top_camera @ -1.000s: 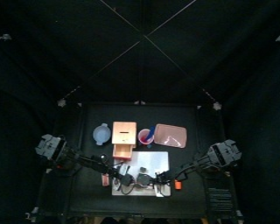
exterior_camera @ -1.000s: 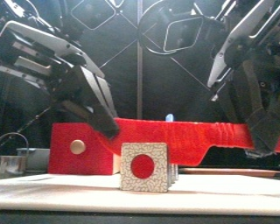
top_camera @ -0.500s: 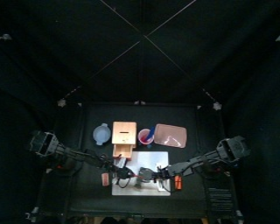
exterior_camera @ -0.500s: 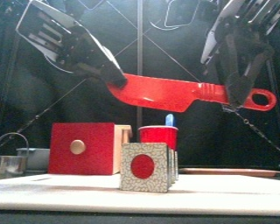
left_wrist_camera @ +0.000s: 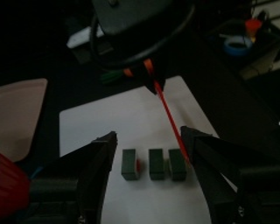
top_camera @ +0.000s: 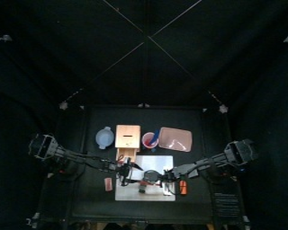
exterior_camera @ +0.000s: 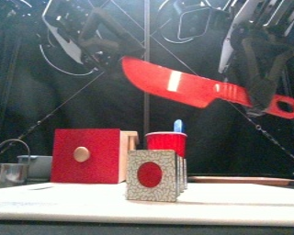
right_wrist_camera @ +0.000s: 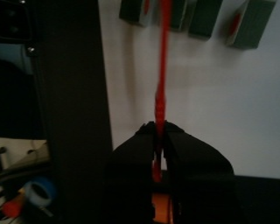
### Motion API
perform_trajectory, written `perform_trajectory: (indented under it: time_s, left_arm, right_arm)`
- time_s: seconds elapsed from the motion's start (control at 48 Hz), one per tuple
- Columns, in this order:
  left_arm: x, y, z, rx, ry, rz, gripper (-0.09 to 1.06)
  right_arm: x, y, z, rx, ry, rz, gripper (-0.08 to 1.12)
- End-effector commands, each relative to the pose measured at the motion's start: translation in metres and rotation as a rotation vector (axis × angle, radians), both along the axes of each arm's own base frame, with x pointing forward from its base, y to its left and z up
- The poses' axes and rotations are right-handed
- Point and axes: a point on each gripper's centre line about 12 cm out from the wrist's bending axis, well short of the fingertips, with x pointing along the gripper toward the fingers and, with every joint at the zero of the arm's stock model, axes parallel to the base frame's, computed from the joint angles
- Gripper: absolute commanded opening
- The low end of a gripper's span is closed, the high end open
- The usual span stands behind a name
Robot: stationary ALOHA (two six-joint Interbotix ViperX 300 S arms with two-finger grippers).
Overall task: Place sushi on board then cut the sushi with the knife then place the pieces on the plate
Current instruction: Cut the sushi into 4 pieces
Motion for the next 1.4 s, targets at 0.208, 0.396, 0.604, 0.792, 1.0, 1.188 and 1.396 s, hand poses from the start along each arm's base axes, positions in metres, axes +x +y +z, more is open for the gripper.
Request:
perform_trajectory:
  time_s: [0.208,0.396,0.604,0.792,1.0,1.188,1.396]
  left_arm:
    - [-0.017,0.012,0.025,-0.041,-0.228,0.041,0.92]
    - [-0.019,0.017,0.020,-0.036,-0.232,0.053,0.92]
    - [-0.021,0.020,0.015,-0.032,-0.217,0.060,0.92]
    - [-0.024,0.020,0.010,-0.017,-0.212,0.054,0.91]
    - [-0.028,0.018,0.008,0.038,-0.240,0.021,0.91]
    - [-0.033,0.019,0.004,0.046,-0.256,0.021,0.91]
    - [-0.036,0.019,0.002,0.047,-0.256,0.022,0.91]
  right_arm:
    - [-0.025,-0.012,0.024,0.261,-0.102,-0.224,0.36]
    - [-0.040,-0.015,0.019,0.470,-0.122,-0.444,0.36]
    - [-0.054,-0.016,-0.005,0.662,-0.123,-0.780,0.36]
    - [-0.057,-0.007,-0.008,0.729,-0.152,-0.931,0.36]
    - [-0.062,-0.001,-0.017,0.783,-0.108,-1.066,0.37]
    - [-0.075,-0.005,-0.032,0.776,-0.073,-1.169,0.38]
    - [-0.085,-0.009,-0.044,0.748,-0.053,-1.210,0.38]
